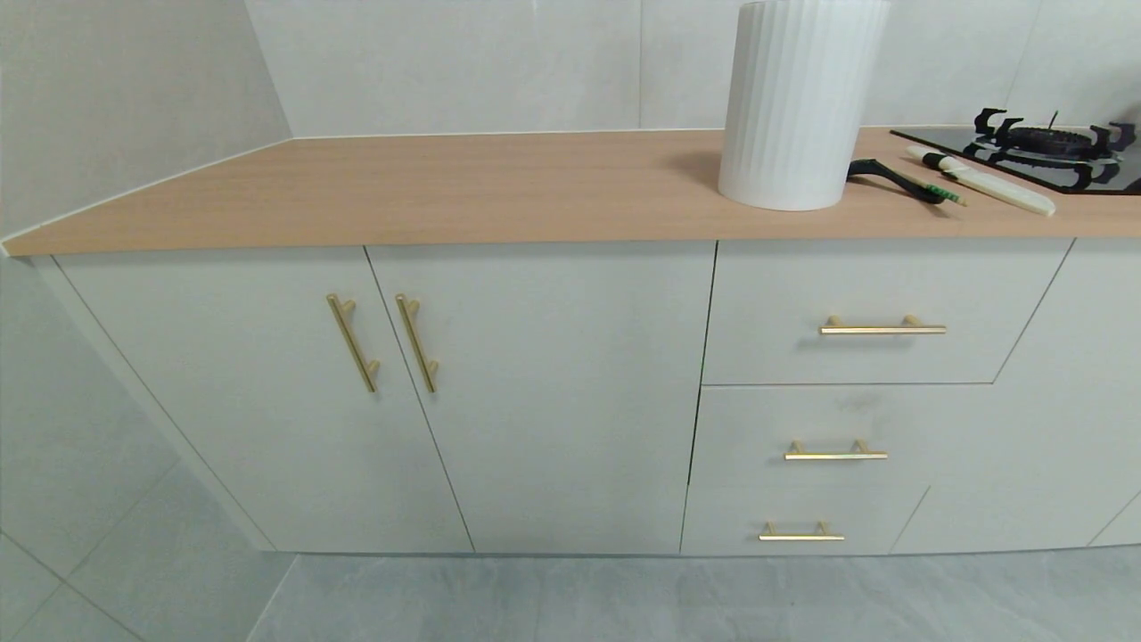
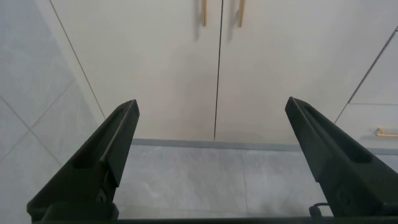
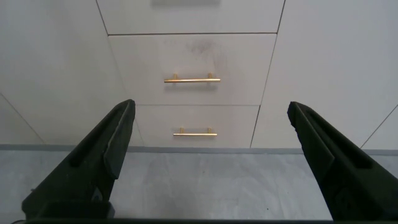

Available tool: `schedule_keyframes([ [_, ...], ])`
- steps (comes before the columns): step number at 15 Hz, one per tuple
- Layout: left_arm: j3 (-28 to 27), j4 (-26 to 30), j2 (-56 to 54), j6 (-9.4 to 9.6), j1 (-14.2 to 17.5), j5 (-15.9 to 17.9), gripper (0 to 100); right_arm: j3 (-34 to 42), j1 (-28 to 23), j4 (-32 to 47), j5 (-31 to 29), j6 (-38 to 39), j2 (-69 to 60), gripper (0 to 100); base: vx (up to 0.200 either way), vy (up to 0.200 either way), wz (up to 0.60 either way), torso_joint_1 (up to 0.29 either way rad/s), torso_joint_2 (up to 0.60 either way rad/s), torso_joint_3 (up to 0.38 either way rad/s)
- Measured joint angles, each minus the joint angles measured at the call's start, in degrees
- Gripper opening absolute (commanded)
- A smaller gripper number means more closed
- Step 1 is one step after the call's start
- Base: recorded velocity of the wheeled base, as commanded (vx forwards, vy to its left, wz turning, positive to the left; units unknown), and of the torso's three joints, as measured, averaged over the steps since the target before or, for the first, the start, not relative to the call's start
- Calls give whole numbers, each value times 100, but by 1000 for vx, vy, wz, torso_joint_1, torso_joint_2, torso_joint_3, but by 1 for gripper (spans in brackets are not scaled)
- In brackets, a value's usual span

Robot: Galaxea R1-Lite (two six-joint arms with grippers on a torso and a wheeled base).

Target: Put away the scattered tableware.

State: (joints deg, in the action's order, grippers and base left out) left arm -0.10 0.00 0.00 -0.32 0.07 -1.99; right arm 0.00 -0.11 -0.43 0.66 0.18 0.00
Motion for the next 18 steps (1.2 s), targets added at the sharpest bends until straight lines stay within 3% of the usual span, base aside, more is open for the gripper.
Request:
schedule_keyframes([
  [2, 0, 0, 0, -1, 0, 0, 100, 0, -2, 0, 2, -2, 0, 100, 0, 0, -600, 0, 5, 0],
  [18, 0, -5, 0, 0, 0, 2, 100, 0, 0, -1, 10, -11, 0, 100, 0, 0, 0, 0, 0, 0],
])
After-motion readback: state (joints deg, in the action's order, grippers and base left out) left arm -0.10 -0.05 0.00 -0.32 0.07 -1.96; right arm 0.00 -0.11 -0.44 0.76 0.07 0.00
